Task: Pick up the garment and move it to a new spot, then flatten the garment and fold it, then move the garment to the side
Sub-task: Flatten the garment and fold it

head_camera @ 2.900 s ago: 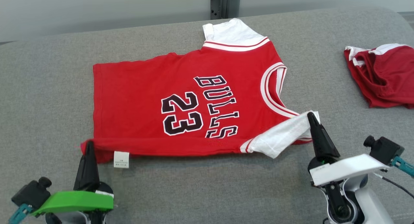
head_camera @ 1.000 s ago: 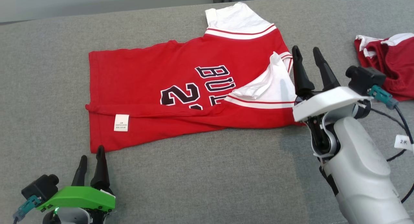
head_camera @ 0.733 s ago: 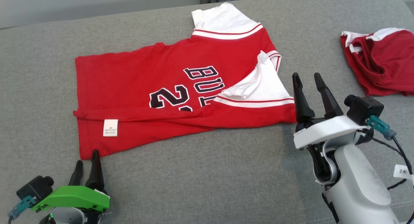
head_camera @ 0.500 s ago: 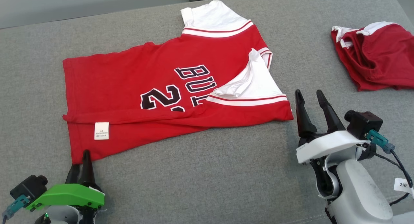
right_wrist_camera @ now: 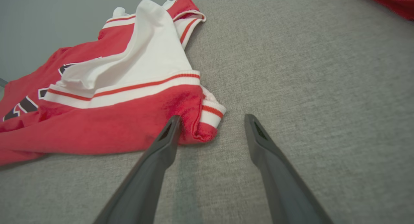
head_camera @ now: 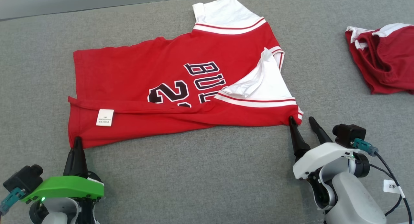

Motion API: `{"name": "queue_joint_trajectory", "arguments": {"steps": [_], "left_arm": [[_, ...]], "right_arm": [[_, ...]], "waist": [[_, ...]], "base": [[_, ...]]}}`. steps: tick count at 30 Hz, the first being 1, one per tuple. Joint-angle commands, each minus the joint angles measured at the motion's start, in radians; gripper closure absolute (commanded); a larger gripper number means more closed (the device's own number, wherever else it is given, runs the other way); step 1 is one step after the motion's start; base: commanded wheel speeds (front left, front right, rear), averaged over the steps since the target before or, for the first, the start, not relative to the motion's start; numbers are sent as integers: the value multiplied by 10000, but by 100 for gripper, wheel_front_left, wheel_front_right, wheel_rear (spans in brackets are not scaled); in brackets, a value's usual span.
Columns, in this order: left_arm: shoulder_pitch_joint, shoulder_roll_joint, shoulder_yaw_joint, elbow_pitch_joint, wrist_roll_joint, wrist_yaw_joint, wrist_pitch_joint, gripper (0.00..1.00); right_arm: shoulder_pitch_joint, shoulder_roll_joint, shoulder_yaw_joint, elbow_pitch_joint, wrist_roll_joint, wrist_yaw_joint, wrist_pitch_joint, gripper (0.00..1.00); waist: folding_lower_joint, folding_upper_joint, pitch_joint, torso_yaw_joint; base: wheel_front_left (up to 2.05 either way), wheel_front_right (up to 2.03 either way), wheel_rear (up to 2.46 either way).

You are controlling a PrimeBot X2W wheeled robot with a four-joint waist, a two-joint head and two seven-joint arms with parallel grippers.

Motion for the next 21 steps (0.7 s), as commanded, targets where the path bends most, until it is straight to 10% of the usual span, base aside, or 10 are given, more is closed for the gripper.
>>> {"name": "queue_joint_trajectory", "arguments": {"steps": [1,5,9,21], "left_arm": [[40,75,9,-112,27,61,22,100],[145,94,-51,-328,55,83,60,100],[170,121,-98,-437,113,46,-25,100],[477,613,-262,-1710,338,-221,101,100]], "right_arm": [[-177,-5,30,164,99,0,33,0],[-459,4,272,727,701,0,208,0],[-813,8,445,1212,1057,0,258,100],[-632,-507,40,-653,2263,0,1065,100]], "waist": [[0,0,20,117],[0,0,25,231],[0,0,5,279],[0,0,-270,210]], "base": [[0,0,0],[0,0,0],[0,0,0],[0,0,0]]}}
